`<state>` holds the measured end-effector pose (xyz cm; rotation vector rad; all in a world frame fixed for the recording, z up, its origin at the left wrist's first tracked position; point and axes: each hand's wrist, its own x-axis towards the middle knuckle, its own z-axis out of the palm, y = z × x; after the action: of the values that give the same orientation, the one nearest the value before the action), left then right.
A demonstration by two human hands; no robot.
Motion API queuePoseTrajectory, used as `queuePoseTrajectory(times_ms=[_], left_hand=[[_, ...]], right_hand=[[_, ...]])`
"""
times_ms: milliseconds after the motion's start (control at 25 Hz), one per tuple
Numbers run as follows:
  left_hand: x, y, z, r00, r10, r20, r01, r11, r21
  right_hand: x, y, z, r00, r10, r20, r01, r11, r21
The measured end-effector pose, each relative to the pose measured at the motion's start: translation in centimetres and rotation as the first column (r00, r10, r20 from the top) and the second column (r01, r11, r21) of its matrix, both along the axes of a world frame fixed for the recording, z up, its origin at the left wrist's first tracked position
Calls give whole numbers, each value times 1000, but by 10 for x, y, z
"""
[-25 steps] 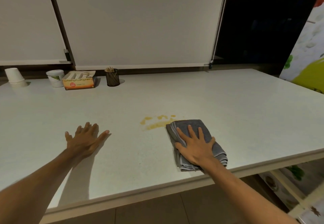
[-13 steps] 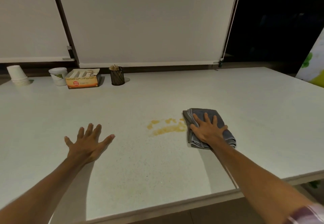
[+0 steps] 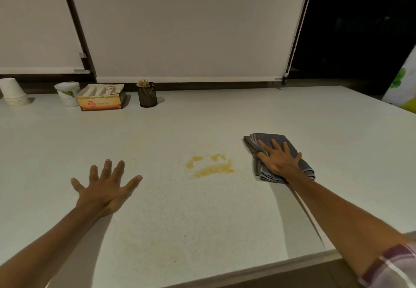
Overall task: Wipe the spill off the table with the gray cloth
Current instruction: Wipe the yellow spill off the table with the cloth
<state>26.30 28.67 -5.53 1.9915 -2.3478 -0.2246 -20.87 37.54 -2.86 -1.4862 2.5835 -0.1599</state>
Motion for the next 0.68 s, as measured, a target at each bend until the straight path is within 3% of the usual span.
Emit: queuePoseTrajectory(times_ms=[120, 360, 560, 680], left_hand=[[0, -2, -1, 1000, -2, -2, 2, 1000, -19], [0, -4, -3, 1000, 5, -11, -5, 1000, -26], [-2, -3, -4, 1000, 9, -24, -10, 999, -30], [0, -3, -4, 999, 1, -33, -2, 999, -36]], right_hand=[[28, -41, 6, 1000, -5, 20, 5, 1000, 6], [47, -70, 1, 976, 217, -16, -216, 976, 35], [62, -117, 3, 996, 86, -4, -86, 996, 36], [113, -145, 6, 987, 157, -12, -157, 987, 41]])
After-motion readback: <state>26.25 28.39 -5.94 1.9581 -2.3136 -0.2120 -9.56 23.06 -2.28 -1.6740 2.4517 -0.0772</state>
